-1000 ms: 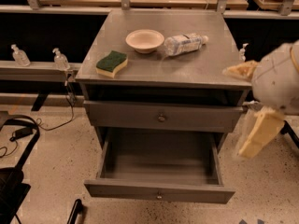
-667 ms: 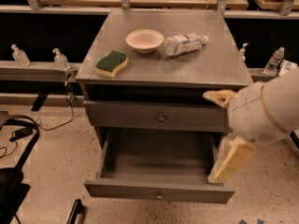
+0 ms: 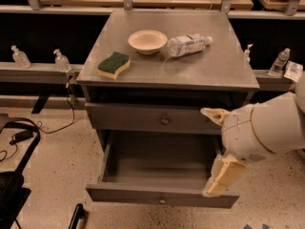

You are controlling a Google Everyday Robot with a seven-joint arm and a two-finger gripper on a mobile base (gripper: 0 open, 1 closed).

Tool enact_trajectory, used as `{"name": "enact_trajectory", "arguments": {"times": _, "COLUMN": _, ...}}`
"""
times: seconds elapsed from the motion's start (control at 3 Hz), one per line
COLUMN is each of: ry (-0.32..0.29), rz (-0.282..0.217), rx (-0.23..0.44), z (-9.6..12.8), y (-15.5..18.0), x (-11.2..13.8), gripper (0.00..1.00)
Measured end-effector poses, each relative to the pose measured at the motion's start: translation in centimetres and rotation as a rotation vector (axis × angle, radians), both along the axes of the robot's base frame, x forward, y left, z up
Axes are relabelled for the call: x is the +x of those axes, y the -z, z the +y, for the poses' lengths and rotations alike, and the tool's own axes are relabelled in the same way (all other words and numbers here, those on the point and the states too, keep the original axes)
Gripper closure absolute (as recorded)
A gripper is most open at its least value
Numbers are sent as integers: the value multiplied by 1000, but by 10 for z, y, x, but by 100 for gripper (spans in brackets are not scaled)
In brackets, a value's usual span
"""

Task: Close middle drawer

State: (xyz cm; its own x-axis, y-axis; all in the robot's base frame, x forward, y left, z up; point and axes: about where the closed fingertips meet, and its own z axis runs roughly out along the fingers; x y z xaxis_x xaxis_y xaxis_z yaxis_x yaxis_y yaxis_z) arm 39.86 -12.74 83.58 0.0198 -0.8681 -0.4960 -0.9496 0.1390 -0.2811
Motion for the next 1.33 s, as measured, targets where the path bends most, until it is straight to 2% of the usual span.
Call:
{"name": "enact_trajectory", "arguments": {"times": 0.33, "ry": 12, "rz": -4, "rx": 37, "z": 4, "y": 35, "x": 6, "gripper": 0}}
{"name": "enact_trajectory", "arguments": {"times": 0.67, "ry": 20, "rz": 8, "rx": 112, "z": 9, "y": 105, "x": -4, "gripper": 0}}
{"name": "enact_trajectory", "arguments": {"times": 1.0, "ry": 33, "rz": -50, "rx": 190, "z": 6, "y": 170, "x": -5, "gripper": 0}}
{"name": "enact_trajectory", "arguments": {"times": 1.33, "ry": 41, "rz": -111, "rx": 201, "z": -3, "y": 198, "x": 9, "gripper": 0}}
